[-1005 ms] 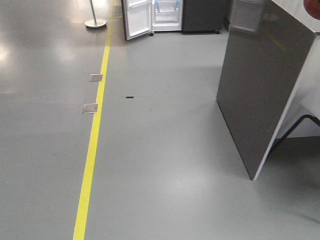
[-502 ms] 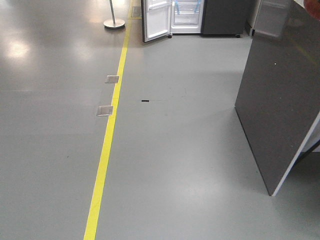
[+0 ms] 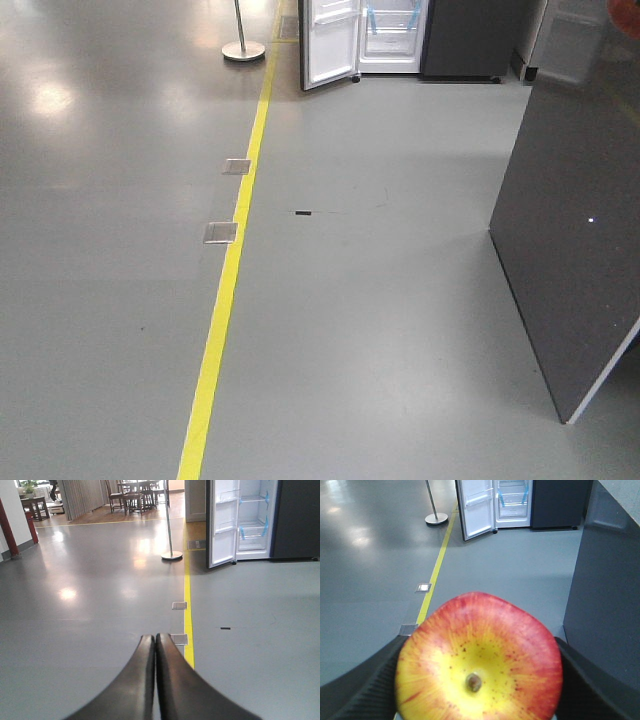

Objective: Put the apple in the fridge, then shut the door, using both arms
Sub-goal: 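Drive toward the open white refrigerator holding the apple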

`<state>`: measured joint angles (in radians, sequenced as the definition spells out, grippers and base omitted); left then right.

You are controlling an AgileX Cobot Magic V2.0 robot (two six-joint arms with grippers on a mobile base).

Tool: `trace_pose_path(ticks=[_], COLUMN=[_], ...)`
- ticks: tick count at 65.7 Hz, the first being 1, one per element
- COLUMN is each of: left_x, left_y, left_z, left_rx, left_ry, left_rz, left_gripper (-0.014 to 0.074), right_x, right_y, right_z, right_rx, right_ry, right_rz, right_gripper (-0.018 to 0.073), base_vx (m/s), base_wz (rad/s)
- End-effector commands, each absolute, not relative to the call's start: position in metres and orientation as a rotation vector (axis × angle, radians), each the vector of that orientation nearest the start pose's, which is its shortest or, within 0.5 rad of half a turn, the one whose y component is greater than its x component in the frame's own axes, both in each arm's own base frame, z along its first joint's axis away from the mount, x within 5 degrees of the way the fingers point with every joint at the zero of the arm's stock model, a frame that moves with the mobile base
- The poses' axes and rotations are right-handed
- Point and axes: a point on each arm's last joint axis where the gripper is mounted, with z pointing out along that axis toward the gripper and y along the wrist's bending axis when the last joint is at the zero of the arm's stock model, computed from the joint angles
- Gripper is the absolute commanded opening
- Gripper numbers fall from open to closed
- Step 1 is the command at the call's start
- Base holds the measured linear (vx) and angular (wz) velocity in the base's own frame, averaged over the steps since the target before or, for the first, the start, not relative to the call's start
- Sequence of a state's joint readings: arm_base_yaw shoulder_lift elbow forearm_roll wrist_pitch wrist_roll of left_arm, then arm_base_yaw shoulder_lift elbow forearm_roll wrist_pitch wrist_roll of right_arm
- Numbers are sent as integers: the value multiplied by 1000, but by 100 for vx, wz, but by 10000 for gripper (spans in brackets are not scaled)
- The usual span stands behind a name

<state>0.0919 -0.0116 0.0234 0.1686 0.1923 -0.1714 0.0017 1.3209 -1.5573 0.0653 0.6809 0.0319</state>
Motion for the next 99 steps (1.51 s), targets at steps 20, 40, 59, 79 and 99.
trace_pose_path(ticks=[20,40,59,79,99], left_x=[54,54,54,54,54], left_y=[7,7,7,7,7], left_z=[201,201,201,201,201], left_rx=[-94,-94,-94,-94,-94], left_ry=[1585,1585,1585,1585,1585], left_rz=[74,74,74,74,74], left_gripper=[-6,-6,-6,-6,-6], right_x=[273,273,273,273,273], right_y=[3,3,3,3,3], right_z=[500,500,500,500,500], right_rx=[41,41,41,41,41], right_ry=[1785,1785,1785,1785,1785], right_rz=[84,84,84,84,84], right_gripper=[196,196,196,196,196], base_vx=[17,17,18,20,21], base_wz=[0,-1,-2,-3,-3])
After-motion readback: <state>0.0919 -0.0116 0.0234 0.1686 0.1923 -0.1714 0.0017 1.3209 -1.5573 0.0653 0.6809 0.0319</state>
